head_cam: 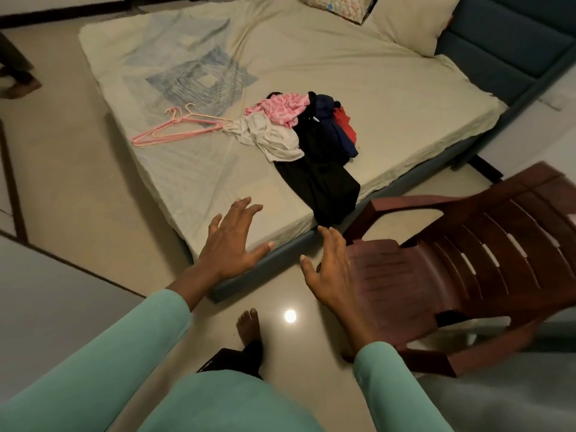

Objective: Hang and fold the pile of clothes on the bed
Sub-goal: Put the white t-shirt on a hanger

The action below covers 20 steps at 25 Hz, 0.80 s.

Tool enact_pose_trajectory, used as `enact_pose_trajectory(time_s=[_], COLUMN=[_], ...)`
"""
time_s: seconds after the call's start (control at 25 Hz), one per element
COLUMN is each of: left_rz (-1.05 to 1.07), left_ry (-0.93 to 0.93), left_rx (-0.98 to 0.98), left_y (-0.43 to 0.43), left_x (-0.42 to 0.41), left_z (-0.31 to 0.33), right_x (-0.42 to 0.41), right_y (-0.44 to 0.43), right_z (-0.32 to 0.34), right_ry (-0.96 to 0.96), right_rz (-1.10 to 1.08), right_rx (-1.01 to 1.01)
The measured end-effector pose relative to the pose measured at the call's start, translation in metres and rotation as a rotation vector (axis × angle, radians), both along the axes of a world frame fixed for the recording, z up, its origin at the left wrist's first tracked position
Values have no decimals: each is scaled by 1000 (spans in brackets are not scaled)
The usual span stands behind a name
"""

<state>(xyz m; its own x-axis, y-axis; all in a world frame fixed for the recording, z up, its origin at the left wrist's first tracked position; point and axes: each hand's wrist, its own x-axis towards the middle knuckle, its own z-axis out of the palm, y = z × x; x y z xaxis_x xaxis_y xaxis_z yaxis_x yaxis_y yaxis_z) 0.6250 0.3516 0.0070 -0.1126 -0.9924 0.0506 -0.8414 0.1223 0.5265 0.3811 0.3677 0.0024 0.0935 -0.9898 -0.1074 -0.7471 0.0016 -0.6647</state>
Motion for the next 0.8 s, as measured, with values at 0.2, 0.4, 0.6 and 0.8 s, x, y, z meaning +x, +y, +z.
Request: enact_pose_trajectory(time_s=[0.2, 0.4, 0.6, 0.8], left_rz=[47, 78, 89, 113], left_ry=[57, 66, 109, 125], left_rx=[21, 115, 252, 373], left_y=[-98, -158, -215, -295], left_x=[41, 65, 73, 73], left_z=[-1, -22, -44, -72], right_x=[34, 56, 59, 60], right_y=[-111, -175, -241, -341], right_z=[7, -11, -37, -72], right_ry=[-40, -68, -43, -82], right_rz=[2, 1, 31, 82], right_rx=[35, 98, 191, 361])
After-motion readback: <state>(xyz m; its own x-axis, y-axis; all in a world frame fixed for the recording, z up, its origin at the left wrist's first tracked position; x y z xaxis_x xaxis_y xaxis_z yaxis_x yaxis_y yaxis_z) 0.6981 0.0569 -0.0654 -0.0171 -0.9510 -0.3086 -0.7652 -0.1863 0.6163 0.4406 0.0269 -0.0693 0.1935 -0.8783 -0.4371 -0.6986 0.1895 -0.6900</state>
